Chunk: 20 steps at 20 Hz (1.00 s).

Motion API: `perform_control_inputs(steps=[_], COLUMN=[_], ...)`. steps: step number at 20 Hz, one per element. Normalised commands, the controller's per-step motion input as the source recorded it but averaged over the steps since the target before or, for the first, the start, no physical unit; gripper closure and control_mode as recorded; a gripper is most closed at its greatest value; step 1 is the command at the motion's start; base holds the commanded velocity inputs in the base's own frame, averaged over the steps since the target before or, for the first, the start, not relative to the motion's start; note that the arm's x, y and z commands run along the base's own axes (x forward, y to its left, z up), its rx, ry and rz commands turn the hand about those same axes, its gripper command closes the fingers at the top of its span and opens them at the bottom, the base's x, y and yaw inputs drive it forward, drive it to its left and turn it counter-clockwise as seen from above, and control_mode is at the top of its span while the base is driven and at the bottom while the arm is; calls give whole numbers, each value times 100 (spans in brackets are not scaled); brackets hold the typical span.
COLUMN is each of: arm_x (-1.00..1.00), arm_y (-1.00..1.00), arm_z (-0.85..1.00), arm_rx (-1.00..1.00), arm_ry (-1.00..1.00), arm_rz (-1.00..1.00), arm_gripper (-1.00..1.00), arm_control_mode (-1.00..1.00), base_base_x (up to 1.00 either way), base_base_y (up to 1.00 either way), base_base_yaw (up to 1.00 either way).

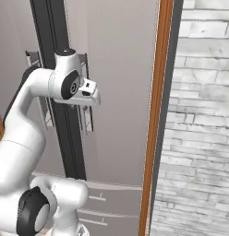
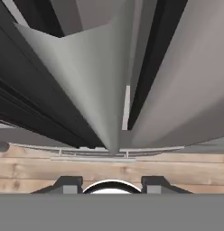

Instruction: Take the donuts from the fridge and place them on the empty tray on the dining counter.

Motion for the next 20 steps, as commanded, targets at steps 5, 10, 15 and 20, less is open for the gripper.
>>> perform_control_inputs(steps=[5,10,15,20], arm_x=[-55,-70,-32,-10], arm_y=[8,1,7,0], arm_z=[8,7,1,5], arm_rx=[-1,-4,-7,0], arm_ry=[-25,-41,-24,-2], arm_rz=[1,0,-3,0], arm_gripper=[-100,-100,-100,-100], arm_control_mode=[-100,-100,-100,100], base_base_x=[0,0,0,-74], base_base_y=[0,0,0,8], base_base_yaw=[0,0,0,0])
